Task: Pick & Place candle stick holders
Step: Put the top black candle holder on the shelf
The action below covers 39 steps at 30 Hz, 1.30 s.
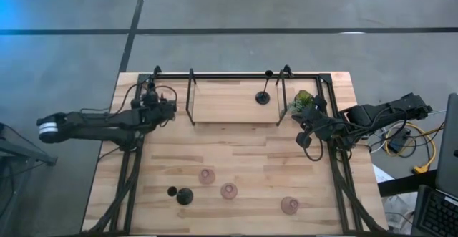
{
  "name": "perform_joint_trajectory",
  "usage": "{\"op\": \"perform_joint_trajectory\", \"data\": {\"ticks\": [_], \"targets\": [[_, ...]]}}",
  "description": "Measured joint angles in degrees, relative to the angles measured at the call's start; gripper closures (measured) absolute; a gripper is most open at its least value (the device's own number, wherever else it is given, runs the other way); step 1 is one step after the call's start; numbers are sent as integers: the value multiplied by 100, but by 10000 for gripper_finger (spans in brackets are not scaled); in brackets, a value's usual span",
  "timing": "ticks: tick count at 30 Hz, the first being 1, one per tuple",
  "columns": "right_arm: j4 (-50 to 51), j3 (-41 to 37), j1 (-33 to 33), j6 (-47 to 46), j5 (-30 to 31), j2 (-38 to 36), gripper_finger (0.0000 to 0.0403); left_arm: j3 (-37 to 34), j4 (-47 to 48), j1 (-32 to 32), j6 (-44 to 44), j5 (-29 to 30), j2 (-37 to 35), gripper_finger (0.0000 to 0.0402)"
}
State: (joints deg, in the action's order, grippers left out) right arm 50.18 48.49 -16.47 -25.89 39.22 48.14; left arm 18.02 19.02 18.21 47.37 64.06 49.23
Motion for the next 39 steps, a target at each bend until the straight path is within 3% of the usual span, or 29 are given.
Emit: {"op": "perform_joint_trajectory", "data": {"ticks": [5, 11, 14, 18, 24, 30, 32, 36, 39], "targets": [[1, 0, 0, 68, -2, 2, 394, -259, -460, 257, -122, -51, 111, 285], [2, 0, 0, 306, 0, 0, 394, -857, -1738, 410, -563, -43, 168, 380], [3, -1, 0, 337, 0, 0, 394, -1137, -2587, 419, -1036, -108, 139, 386], [2, -2, 0, 339, 0, 0, 394, -1119, -3095, 419, -1813, -696, 28, 386], [3, -2, 0, 339, -2, 0, 394, -130, -2628, 419, -3321, -1081, -371, 386], [2, -2, 0, 339, -2, 2, 394, 1549, -1547, 419, -4586, -1149, -621, 386], [4, -2, 0, 340, -2, 1, 394, 2070, -1534, 419, -5087, -1591, -608, 386], [1, -2, 0, 339, -2, 0, 394, 2918, -1574, 430, -5648, -3160, -442, 386], [-1, -2, 0, 340, -2, 2, 394, 3381, -1572, 437, -5916, -4012, -169, 386]]}}
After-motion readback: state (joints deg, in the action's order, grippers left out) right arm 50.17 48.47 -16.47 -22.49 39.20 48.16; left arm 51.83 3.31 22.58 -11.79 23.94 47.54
